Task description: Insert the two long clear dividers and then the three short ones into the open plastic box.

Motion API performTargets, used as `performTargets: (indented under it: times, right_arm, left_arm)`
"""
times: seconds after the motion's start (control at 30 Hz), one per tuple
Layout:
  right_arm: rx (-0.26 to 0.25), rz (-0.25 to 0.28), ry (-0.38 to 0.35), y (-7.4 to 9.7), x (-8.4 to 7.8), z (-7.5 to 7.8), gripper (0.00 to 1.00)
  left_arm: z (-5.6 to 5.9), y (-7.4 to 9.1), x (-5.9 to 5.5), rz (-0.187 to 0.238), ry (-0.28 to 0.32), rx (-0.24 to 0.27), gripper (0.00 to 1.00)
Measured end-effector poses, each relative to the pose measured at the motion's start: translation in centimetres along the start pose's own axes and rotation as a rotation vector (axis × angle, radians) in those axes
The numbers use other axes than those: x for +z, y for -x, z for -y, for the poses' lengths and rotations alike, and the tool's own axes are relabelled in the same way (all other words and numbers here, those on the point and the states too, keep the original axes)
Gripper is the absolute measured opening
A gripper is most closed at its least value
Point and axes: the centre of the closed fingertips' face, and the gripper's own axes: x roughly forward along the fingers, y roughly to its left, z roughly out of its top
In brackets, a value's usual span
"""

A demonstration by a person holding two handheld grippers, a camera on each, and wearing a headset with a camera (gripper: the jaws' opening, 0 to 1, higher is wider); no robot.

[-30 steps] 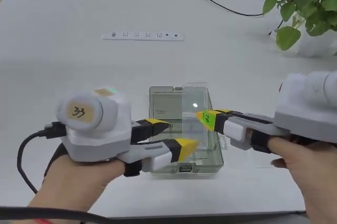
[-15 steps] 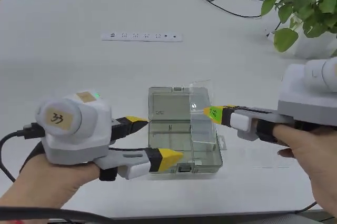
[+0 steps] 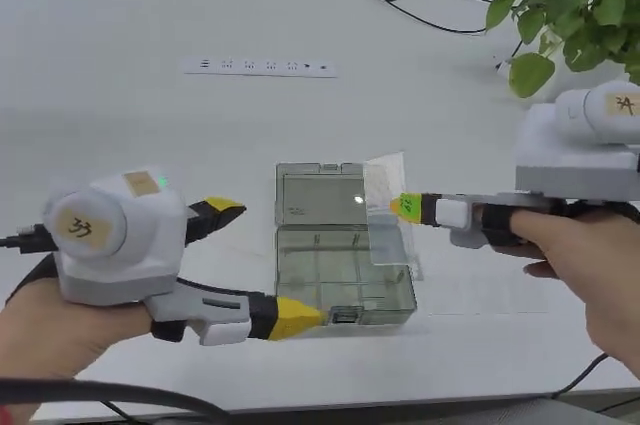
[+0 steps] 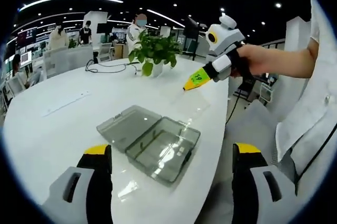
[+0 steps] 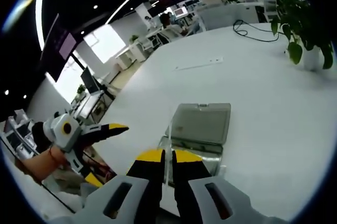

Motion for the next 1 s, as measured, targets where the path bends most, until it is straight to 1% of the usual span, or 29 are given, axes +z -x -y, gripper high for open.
performTargets:
  times: [0.03, 0.1, 0.17, 0.23, 0.37, 0.47, 0.5, 0.53, 0.63, 0.7, 0.77, 0.8, 1.0]
  right_arm:
    - [-0.004, -0.008, -0.002, -0.1, -0.1, 0.1, 0.07]
    - [-0.023, -0.032, -0.01, -0.3, -0.1, 0.8, 0.07]
    - [-0.035, -0.06, -0.02, -0.5, -0.2, 1.1, 0.07]
    - [-0.052, -0.088, -0.029, -0.8, -0.2, 1.7, 0.07]
    - [-0.081, -0.152, -0.068, -1.5, -0.8, 2.0, 0.07]
    - [-0.095, -0.17, -0.114, -1.9, -0.9, 2.2, 0.07]
    - [-0.099, -0.178, -0.133, -2.0, -1.0, 2.4, 0.07]
    - [-0.103, -0.185, -0.137, -2.1, -1.1, 2.5, 0.07]
    - [-0.118, -0.216, -0.16, -2.4, -1.8, 2.7, 0.07]
    - [-0.132, -0.24, -0.171, -2.8, -2.5, 3.1, 0.07]
    - [-0.142, -0.251, -0.177, -3.0, -2.8, 3.3, 0.07]
    - [-0.147, -0.266, -0.184, -3.1, -3.3, 3.4, 0.07]
    - [-0.166, -0.303, -0.221, -3.8, -4.7, 4.0, 0.07]
  left_arm:
    - [-0.1, 0.0, -0.1, -0.004, -0.001, -0.004, 0.99]
    - [-0.3, 0.0, -0.6, -0.017, -0.011, -0.017, 1.0]
    - [-0.5, 0.0, -1.2, -0.04, -0.025, -0.027, 1.0]
    - [-0.6, -0.1, -1.6, -0.05, -0.033, -0.038, 1.0]
    - [-0.8, 0.0, -2.0, -0.053, -0.03, -0.05, 1.0]
    - [-0.7, 0.0, -2.3, -0.058, -0.022, -0.06, 1.0]
    - [-0.7, 0.0, -2.3, -0.056, -0.022, -0.066, 1.0]
    - [-0.7, -0.1, -2.4, -0.055, -0.02, -0.068, 1.0]
    - [-0.6, -0.2, -2.7, -0.062, -0.016, -0.079, 1.0]
    - [-0.6, -0.2, -2.6, -0.053, -0.015, -0.084, 1.0]
    - [-0.6, -0.3, -2.7, -0.053, -0.011, -0.088, 1.0]
    - [-0.6, -0.3, -2.7, -0.054, -0.013, -0.091, 1.0]
    - [-0.6, -0.5, -2.8, -0.05, -0.018, -0.105, 1.0]
